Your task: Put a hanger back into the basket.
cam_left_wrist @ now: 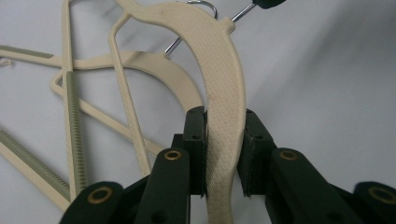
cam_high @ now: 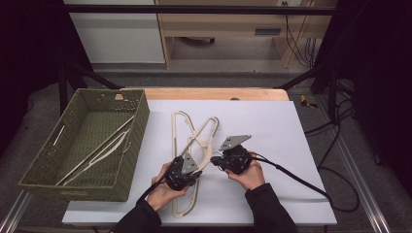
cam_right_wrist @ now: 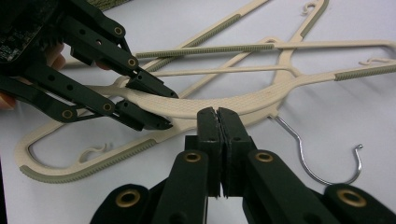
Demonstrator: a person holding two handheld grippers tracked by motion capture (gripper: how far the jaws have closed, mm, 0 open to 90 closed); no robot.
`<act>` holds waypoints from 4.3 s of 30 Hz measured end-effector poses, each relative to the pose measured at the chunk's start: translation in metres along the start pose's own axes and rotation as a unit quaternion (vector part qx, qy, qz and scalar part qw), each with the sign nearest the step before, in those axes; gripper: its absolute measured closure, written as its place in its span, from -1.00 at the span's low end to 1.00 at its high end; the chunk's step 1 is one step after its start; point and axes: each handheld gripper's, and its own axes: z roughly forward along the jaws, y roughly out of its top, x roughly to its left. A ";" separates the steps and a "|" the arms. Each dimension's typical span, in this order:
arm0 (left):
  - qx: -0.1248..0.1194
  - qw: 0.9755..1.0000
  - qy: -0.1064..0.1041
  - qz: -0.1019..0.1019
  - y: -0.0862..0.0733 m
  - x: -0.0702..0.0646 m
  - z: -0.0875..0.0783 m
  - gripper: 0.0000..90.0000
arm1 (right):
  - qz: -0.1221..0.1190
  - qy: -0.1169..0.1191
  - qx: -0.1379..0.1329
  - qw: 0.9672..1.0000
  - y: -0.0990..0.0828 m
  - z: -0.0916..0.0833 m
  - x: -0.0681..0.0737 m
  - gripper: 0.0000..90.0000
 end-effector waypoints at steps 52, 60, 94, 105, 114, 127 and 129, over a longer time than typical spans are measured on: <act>-0.099 0.986 0.075 -0.111 0.006 0.044 -0.092 0.89 | 0.140 -0.134 -0.178 0.965 -0.086 -0.113 -0.039 -0.79; -0.151 0.983 0.067 -0.080 0.027 0.038 -0.141 0.89 | 0.144 -0.137 -0.188 0.962 -0.086 -0.116 -0.039 -0.87; -0.142 0.985 0.085 -0.044 -0.001 0.187 -0.236 0.89 | 0.138 -0.142 -0.179 0.964 -0.086 -0.115 -0.040 -0.93; -0.107 0.986 0.112 -0.057 -0.040 0.219 -0.235 0.89 | 0.137 -0.142 -0.176 0.965 -0.086 -0.114 -0.040 -0.93; -0.088 0.988 0.119 -0.052 -0.063 0.231 -0.237 0.89 | 0.136 -0.142 -0.173 0.965 -0.086 -0.114 -0.040 -0.93; -0.051 0.987 0.143 -0.046 -0.093 0.236 -0.235 0.90 | 0.134 -0.140 -0.170 0.966 -0.086 -0.112 -0.040 -0.92; -0.043 0.987 0.145 -0.047 -0.099 0.235 -0.231 0.91 | 0.134 -0.139 -0.169 0.966 -0.086 -0.112 -0.040 -0.92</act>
